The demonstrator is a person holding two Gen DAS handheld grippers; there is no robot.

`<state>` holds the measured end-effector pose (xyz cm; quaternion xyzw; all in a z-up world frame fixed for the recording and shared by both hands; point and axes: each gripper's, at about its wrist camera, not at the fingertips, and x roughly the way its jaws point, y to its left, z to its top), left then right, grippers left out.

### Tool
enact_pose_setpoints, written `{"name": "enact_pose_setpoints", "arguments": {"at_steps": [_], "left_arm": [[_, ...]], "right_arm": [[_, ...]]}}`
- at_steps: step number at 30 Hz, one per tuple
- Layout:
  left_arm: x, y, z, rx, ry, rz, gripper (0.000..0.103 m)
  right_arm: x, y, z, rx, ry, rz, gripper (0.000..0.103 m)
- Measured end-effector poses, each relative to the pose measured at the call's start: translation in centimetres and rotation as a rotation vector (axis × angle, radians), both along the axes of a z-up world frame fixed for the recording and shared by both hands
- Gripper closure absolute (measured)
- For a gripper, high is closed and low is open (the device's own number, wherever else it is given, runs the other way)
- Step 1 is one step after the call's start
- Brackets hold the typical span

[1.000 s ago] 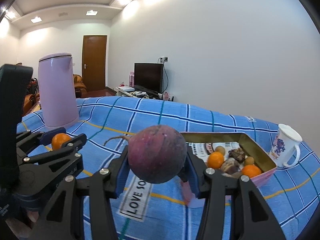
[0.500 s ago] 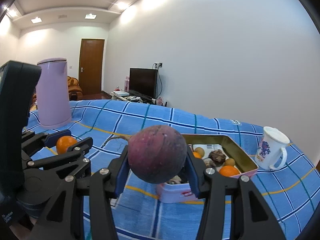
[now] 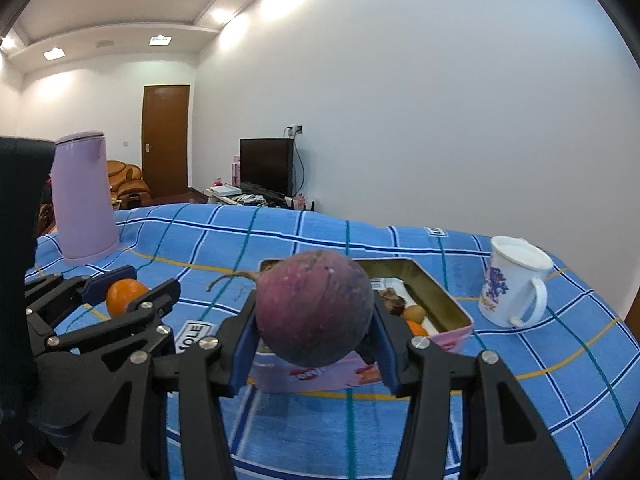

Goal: Organize fruits
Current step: 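Lift both held fruits and carry them over the pink tin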

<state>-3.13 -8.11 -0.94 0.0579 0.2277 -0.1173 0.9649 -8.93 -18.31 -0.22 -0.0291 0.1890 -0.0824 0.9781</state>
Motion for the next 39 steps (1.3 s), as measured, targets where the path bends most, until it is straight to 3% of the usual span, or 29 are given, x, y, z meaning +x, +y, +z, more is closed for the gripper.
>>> {"name": "enact_pose_setpoints", "arguments": {"at_steps": [15,28,39], "left_arm": [[-1.5,-4.9,-0.1,-0.016,0.026,-0.094,0.061],[-2.7,-9.2,-0.1,-0.010,0.026,-0.184,0.061],[-3.1,-12.0,0.6,-0.027,0.023,-0.276,0.061]], "right_arm": [[-1.7,-7.0,0.1,0.098,0.006,-0.130,0.050],[-2.9,-9.4,0.5,0.045,-0.004,-0.189,0.050],[-3.1,-13.1,0.2,0.122,0.045,-0.248,0.050]]}}
